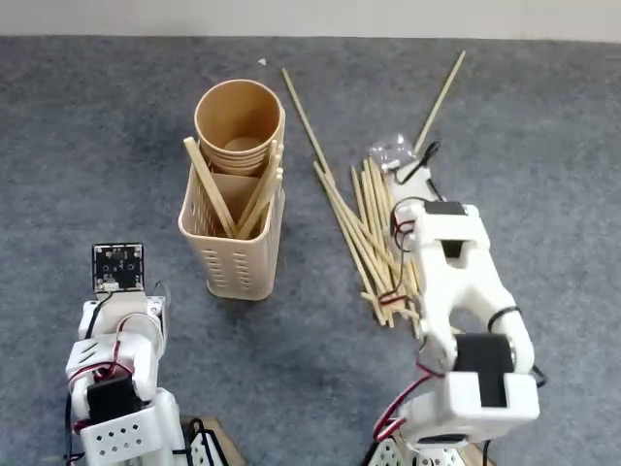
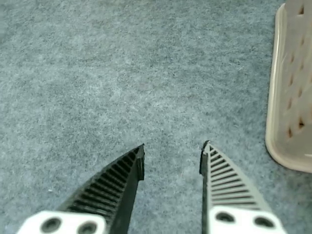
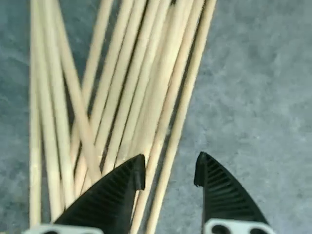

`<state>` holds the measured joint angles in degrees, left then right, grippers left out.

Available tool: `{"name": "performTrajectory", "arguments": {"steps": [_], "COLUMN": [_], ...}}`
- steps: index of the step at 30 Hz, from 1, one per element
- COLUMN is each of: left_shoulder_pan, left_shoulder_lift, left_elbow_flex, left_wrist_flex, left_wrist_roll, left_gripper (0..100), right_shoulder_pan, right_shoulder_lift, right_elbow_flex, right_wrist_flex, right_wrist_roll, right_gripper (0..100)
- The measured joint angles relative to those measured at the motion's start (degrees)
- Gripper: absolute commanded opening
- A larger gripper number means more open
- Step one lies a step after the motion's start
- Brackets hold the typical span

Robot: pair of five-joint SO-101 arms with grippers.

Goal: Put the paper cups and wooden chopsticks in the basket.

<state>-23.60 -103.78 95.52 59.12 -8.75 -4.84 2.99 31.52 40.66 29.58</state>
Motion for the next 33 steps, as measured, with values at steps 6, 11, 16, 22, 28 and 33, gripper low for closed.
{"name": "performTrajectory", "arguments": {"steps": [6, 11, 16, 22, 28, 33], "left_shoulder_pan": [0.0, 0.0, 0.0, 0.0, 0.0, 0.0], "left_shoulder_lift": [0.0, 0.0, 0.0, 0.0, 0.0, 0.0], "left_elbow_flex": [0.0, 0.0, 0.0, 0.0, 0.0, 0.0], "left_wrist_flex": [0.0, 0.0, 0.0, 0.0, 0.0, 0.0], "left_wrist_roll": [0.0, 0.0, 0.0, 0.0, 0.0, 0.0], "left_gripper": [21, 21, 21, 21, 21, 21], "right_shoulder_pan": [1.93, 2.2, 2.2, 2.64, 4.04, 3.08], "right_shoulder_lift": [3.96, 4.31, 4.31, 7.47, 2.11, -19.34], "right_elbow_flex": [-0.26, -0.18, -0.18, -0.44, -0.62, -0.62], "right_wrist_flex": [-3.08, -5.36, -5.36, -5.45, -5.45, -5.45], "right_wrist_roll": [0.0, 0.0, 0.0, 0.0, -6.42, -18.9], "right_gripper": [17.5, 11.1, 1.6, 0.5, 0.5, 0.5]}}
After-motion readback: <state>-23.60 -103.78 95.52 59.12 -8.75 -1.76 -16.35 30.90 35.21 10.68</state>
